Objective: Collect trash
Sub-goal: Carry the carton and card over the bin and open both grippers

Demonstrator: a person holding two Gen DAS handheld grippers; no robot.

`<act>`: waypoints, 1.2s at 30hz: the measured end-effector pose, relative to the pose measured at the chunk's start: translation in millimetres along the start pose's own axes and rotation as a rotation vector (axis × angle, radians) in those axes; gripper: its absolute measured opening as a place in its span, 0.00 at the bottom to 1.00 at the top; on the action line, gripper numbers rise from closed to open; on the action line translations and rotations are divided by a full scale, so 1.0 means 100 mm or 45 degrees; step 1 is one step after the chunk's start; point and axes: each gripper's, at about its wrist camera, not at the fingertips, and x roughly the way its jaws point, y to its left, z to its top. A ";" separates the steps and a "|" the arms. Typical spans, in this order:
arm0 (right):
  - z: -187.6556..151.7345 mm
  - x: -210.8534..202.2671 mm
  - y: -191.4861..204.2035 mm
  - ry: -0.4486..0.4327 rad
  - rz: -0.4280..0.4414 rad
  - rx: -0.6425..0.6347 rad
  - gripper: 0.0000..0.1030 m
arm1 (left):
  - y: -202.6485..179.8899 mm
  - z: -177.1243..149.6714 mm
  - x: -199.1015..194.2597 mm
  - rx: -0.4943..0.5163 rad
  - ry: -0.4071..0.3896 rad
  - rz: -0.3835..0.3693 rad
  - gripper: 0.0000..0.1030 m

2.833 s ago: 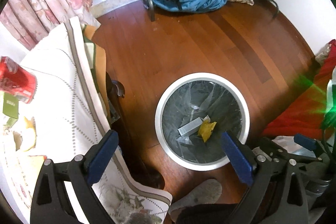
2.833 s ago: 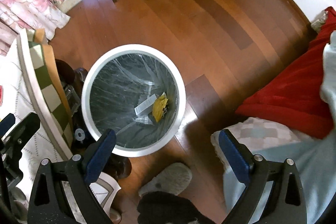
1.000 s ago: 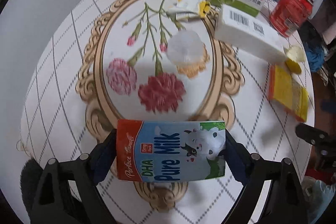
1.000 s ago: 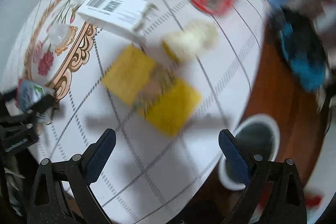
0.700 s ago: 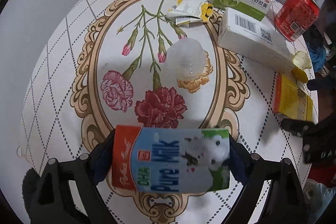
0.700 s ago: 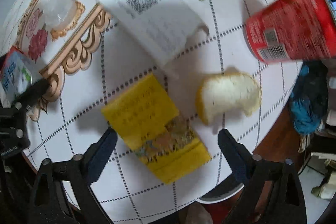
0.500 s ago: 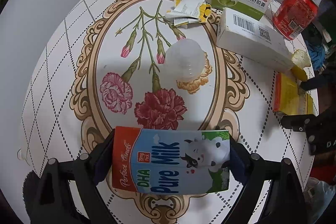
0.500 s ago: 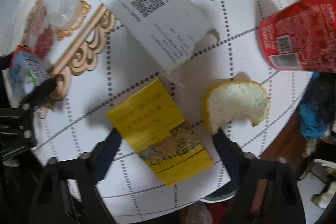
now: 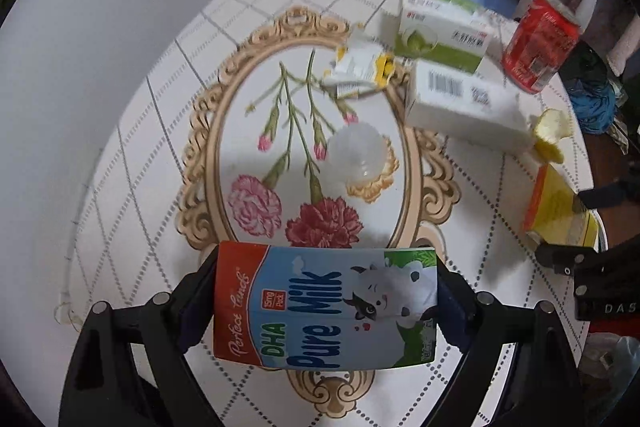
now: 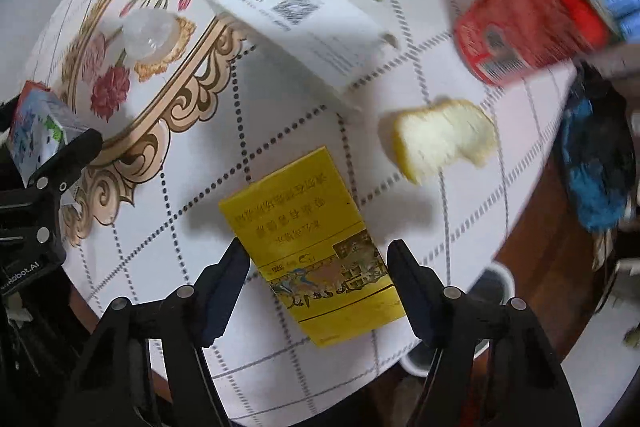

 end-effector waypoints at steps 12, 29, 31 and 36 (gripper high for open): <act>-0.80 -0.56 -0.67 -0.187 -0.074 0.243 0.68 | -0.62 0.13 -0.70 0.155 -0.173 -0.071 0.88; -3.21 0.25 -2.81 -0.050 -0.058 0.853 0.67 | -3.57 -0.16 -0.37 0.624 -0.123 -0.283 0.88; -3.40 0.51 -3.09 -0.029 0.000 0.946 0.67 | -3.85 -0.19 -0.20 0.666 -0.089 -0.280 0.88; -3.62 1.10 -3.54 0.010 0.176 1.124 0.67 | -4.26 -0.25 0.09 0.731 -0.031 -0.269 0.88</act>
